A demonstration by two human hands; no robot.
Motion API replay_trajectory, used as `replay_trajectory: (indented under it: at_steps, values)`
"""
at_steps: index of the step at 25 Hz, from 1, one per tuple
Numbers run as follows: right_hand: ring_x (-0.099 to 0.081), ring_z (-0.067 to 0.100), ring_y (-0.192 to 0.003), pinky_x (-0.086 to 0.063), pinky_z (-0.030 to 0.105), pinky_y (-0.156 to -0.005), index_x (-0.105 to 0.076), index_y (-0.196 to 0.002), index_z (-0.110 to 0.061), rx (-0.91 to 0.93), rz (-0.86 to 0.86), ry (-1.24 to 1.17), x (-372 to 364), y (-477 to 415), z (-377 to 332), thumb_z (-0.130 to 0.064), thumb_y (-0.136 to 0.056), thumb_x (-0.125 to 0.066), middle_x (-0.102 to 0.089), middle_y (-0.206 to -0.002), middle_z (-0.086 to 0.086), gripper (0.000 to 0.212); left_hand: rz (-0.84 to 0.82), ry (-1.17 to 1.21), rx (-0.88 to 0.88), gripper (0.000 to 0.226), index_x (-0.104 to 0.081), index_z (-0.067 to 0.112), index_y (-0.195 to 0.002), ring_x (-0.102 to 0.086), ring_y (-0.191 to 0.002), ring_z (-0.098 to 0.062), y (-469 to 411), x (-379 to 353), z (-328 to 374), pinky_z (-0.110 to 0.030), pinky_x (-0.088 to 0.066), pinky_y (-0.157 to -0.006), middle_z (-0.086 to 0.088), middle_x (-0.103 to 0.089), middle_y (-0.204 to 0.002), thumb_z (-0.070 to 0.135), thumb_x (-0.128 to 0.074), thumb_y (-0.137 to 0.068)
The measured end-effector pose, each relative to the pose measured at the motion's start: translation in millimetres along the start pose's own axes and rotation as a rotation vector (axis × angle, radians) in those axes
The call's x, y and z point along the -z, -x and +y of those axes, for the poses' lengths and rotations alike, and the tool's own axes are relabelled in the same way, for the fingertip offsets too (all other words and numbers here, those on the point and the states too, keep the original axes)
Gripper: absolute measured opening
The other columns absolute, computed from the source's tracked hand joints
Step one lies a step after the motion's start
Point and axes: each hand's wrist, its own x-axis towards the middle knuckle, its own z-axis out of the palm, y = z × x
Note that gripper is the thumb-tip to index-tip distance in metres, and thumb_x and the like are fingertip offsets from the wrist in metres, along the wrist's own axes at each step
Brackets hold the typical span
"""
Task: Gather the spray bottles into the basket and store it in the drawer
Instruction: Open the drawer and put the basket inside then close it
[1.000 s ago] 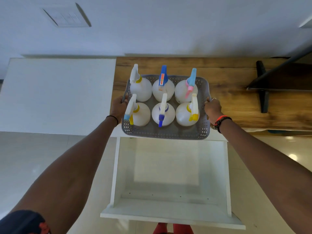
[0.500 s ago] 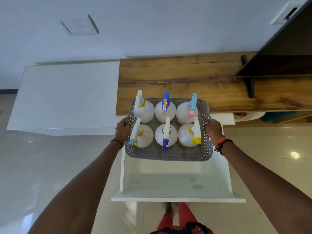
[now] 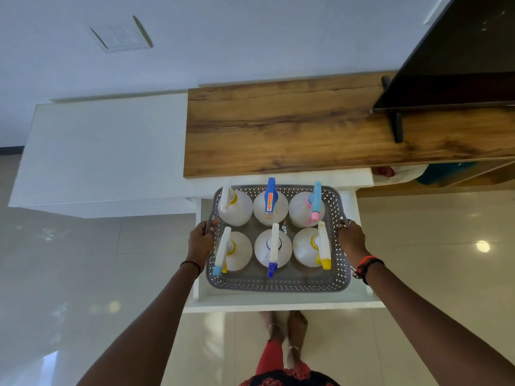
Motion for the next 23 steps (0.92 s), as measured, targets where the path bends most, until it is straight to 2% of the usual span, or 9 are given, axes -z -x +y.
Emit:
replay_trajectory:
  at_steps: [5, 11, 15, 17, 23]
  values:
    - [-0.058, 0.038, -0.108, -0.043, 0.034, -0.083, -0.059, -0.118, -0.001, -0.024, -0.001, -0.023, 1, 4, 33, -0.015, -0.099, -0.038, -0.062, -0.117, 0.024, 0.031, 0.008, -0.015, 0.042, 0.026, -0.064, 0.001, -0.114, -0.054, -0.089, -0.025, 21, -14, -29, -0.037, -0.046, -0.08, -0.014, -0.062, -0.099, 0.008, -0.045, -0.096]
    - [-0.059, 0.037, -0.105, -0.039, 0.029, -0.074, -0.06, -0.115, -0.001, -0.034, -0.015, -0.025, -14, -17, 65, -0.012, -0.098, -0.038, -0.063, -0.113, 0.024, 0.03, 0.028, -0.004, 0.109, 0.022, -0.062, 0.0, -0.104, -0.05, -0.08, -0.022, 21, -37, -68, -0.032, -0.043, -0.067, -0.014, -0.057, -0.089, 0.014, -0.047, -0.097]
    - [-0.059, 0.036, -0.103, -0.041, 0.032, -0.077, -0.06, -0.113, -0.001, -0.027, -0.024, -0.018, -31, -40, 77, -0.014, -0.097, -0.039, -0.063, -0.113, 0.024, 0.03, 0.034, -0.026, 0.138, 0.018, -0.062, 0.005, -0.104, -0.049, -0.067, -0.015, 5, -49, -87, -0.025, -0.041, -0.06, -0.012, -0.055, -0.087, 0.013, -0.046, -0.097]
    - [-0.059, 0.035, -0.099, -0.04, 0.031, -0.075, -0.061, -0.111, 0.0, -0.014, -0.027, -0.008, -41, -54, 81, -0.013, -0.097, -0.038, -0.064, -0.112, 0.025, 0.029, 0.045, -0.027, 0.139, 0.019, -0.062, 0.005, -0.106, -0.049, -0.068, -0.016, -8, -55, -93, -0.025, -0.041, -0.059, -0.013, -0.056, -0.088, 0.01, -0.046, -0.097]
    - [-0.057, 0.038, -0.111, -0.04, 0.032, -0.079, -0.059, -0.117, -0.001, -0.028, -0.016, 0.026, -73, -99, 95, -0.014, -0.099, -0.038, -0.062, -0.118, 0.024, 0.031, 0.027, -0.023, 0.149, 0.017, -0.06, 0.003, -0.104, -0.05, -0.071, -0.019, -58, -80, -121, -0.028, -0.042, -0.063, -0.011, -0.054, -0.083, 0.005, -0.045, -0.097]
